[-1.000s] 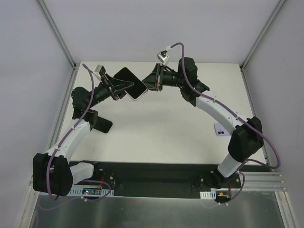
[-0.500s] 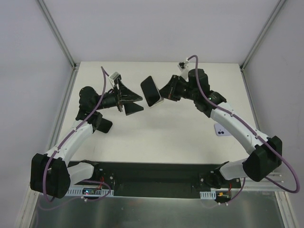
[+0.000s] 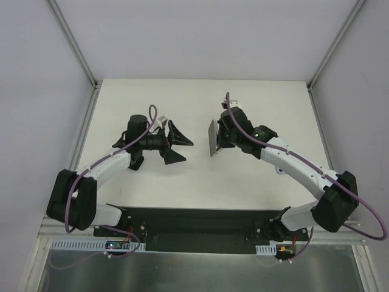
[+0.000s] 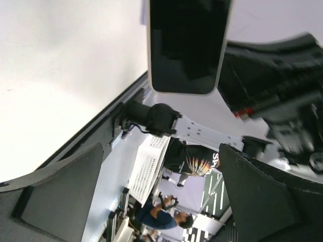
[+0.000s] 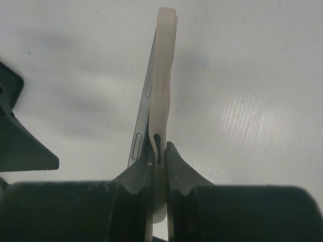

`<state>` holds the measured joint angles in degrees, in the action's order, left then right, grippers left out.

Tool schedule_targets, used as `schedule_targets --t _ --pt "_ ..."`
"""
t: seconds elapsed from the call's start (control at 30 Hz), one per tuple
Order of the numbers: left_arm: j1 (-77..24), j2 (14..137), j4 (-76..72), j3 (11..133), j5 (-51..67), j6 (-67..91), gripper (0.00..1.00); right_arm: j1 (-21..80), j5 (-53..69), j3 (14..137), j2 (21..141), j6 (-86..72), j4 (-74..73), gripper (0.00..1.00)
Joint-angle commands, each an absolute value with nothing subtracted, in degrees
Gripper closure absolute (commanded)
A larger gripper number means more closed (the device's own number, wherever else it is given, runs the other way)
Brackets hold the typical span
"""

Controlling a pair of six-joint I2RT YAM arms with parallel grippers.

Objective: Take the phone out of the phone case
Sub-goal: Remove the phone case from the phone.

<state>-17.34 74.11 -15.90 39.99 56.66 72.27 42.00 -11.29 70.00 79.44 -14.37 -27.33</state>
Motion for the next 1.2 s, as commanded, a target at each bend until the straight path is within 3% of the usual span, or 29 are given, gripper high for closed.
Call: schedule_targets --t 0.0,0.2,0.97,1.17 --pt "-20.6 81.1 -10.2 45.0 51.5 64.6 0.1 45.8 -18.9 68.9 82.4 -12.8 -25.7 0.99" --pt "-23.1 87.4 -9.4 47.8 47.9 62.3 0.2 48.4 -17.8 67.8 86.2 -14.0 -23.7 0.99" --pt "-29.2 99.8 5.3 60.1 41.7 53.1 0.26 51.0 -16.9 71.1 91.4 -13.1 -23.6 0.99" --pt "-29.3 99.8 7.5 59.1 39.2 53.0 0.27 52.5 -23.1 67.1 91.8 -11.3 -18.0 0.99"
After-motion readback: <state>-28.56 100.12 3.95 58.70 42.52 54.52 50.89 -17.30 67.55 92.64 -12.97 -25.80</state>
